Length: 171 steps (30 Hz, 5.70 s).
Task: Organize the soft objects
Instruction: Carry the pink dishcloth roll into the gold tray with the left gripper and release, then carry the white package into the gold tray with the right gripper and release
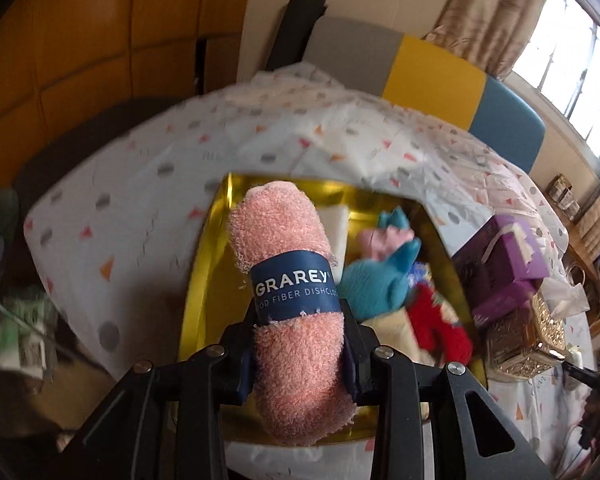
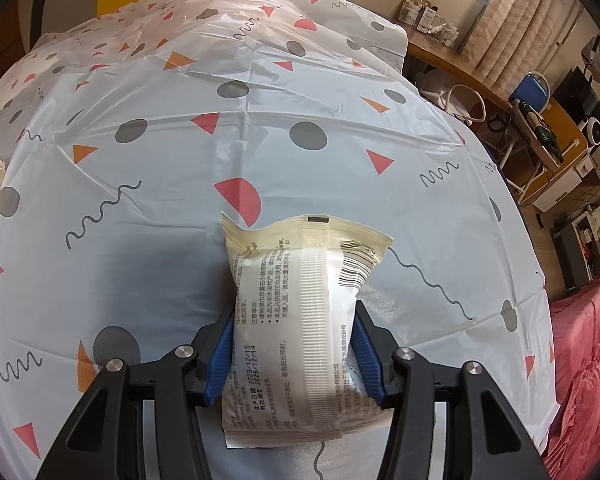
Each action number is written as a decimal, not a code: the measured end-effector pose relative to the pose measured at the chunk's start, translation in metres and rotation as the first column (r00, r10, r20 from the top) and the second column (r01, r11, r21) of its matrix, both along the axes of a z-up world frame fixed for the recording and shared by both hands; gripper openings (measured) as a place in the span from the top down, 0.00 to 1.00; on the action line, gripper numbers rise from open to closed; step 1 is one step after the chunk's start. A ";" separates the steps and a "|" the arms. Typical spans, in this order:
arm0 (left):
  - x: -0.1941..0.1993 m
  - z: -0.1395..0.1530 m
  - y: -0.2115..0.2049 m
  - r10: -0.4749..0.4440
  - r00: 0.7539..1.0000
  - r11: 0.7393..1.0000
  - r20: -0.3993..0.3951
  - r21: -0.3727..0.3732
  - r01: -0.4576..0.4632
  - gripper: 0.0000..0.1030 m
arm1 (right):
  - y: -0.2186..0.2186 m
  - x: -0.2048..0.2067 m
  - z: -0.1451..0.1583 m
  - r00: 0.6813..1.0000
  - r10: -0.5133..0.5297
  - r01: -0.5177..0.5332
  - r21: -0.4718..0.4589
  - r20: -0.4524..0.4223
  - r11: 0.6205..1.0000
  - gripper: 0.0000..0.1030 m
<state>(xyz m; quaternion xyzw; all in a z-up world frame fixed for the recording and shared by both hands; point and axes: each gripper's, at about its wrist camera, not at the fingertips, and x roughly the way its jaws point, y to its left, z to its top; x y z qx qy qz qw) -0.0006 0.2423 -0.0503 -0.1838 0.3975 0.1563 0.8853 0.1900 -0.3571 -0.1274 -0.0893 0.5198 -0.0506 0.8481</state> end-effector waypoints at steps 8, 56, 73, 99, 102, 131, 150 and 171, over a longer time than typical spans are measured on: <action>0.013 -0.036 -0.006 0.042 0.995 0.999 -0.094 -0.026 -0.044 0.66 | 0.001 -0.001 0.000 1.000 -0.006 0.006 -0.005 0.001 1.000 0.48; 0.011 0.010 -0.081 -0.191 0.980 0.966 0.062 0.187 0.177 0.47 | 0.103 0.003 0.004 0.993 -0.061 0.077 0.160 -0.100 0.984 0.50; 0.021 0.002 -0.100 -0.249 0.968 0.953 0.041 0.190 0.237 0.42 | 0.142 -0.007 -0.001 0.998 0.055 -0.054 0.083 -0.009 0.995 0.50; -0.011 0.008 -0.077 -0.210 0.975 0.961 0.070 0.198 0.193 0.39 | 0.095 -0.007 0.033 0.979 -0.186 0.162 0.228 0.085 0.960 0.50; -0.011 0.007 -0.076 -0.212 0.975 0.962 0.073 0.194 0.194 0.39 | 0.097 -0.012 0.058 0.973 -0.187 0.144 0.280 0.134 0.949 0.50; -0.035 -0.008 0.006 0.036 0.998 0.989 0.056 0.139 -0.043 0.39 | 0.476 -0.076 0.113 0.718 0.670 -0.689 0.331 0.189 0.645 0.50; -0.025 -0.003 0.003 0.009 0.997 0.990 0.078 0.140 -0.020 0.37 | 0.546 -0.039 0.049 0.722 0.685 -0.681 0.266 0.094 0.682 0.47; -0.027 0.003 -0.012 -0.005 0.996 0.985 0.088 0.171 -0.010 0.30 | 0.491 -0.075 0.071 0.736 0.642 -0.674 0.324 0.214 0.664 0.53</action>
